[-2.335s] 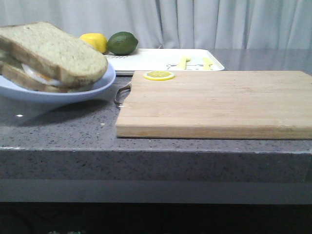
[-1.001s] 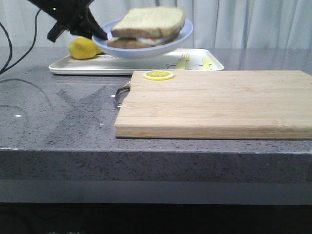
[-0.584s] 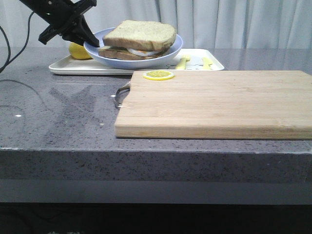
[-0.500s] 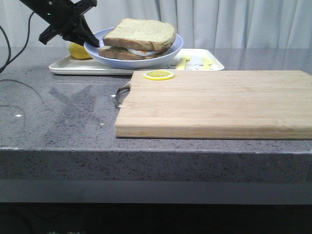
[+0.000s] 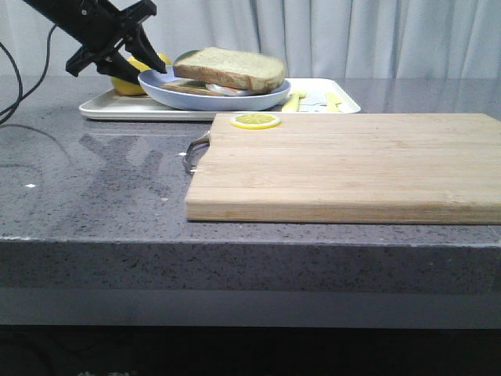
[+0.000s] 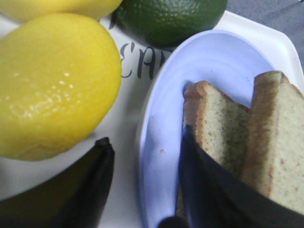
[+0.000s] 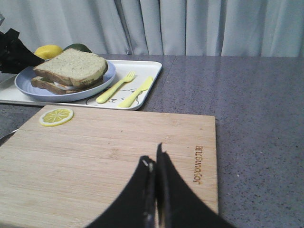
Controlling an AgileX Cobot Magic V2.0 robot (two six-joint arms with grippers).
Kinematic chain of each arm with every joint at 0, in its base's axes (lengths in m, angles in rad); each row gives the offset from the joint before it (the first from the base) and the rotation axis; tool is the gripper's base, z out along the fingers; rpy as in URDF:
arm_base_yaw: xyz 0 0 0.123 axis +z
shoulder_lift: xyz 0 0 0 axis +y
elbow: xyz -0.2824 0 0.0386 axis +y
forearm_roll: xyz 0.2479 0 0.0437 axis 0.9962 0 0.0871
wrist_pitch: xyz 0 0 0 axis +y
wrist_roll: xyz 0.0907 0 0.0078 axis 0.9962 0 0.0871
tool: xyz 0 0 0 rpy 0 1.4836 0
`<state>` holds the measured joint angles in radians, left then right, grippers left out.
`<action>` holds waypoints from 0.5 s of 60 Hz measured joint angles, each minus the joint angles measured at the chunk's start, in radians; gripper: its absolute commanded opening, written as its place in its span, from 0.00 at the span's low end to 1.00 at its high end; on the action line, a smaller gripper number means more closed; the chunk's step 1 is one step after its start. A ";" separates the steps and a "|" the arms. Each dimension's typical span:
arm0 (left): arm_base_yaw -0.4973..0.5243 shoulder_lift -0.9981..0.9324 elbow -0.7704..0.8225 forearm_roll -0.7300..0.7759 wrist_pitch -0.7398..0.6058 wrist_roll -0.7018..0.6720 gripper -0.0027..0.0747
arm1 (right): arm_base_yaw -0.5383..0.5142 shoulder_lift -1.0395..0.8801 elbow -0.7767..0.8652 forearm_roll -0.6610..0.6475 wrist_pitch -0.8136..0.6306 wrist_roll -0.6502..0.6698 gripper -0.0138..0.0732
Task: Place bread and move sandwich to tray
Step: 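Lower the plate onto the tray and open the left gripper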
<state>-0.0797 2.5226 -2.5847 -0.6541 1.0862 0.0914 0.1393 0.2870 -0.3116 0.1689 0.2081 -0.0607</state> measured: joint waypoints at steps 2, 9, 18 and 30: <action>0.000 0.002 -0.004 0.000 0.007 0.000 0.61 | 0.000 0.000 0.000 0.000 0.000 0.000 0.07; 0.004 0.006 -0.050 0.000 0.040 0.000 0.61 | 0.000 0.000 0.000 0.000 0.000 0.000 0.07; 0.023 0.006 -0.166 -0.004 0.098 0.000 0.58 | 0.000 0.000 0.000 0.000 0.000 0.000 0.07; 0.037 0.006 -0.317 0.007 0.166 0.000 0.16 | 0.000 0.000 0.000 0.000 0.000 0.000 0.07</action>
<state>-0.0422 2.5283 -2.9018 -0.6473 1.2518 0.0914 0.1393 0.2870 -0.3116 0.1689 0.2081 -0.0607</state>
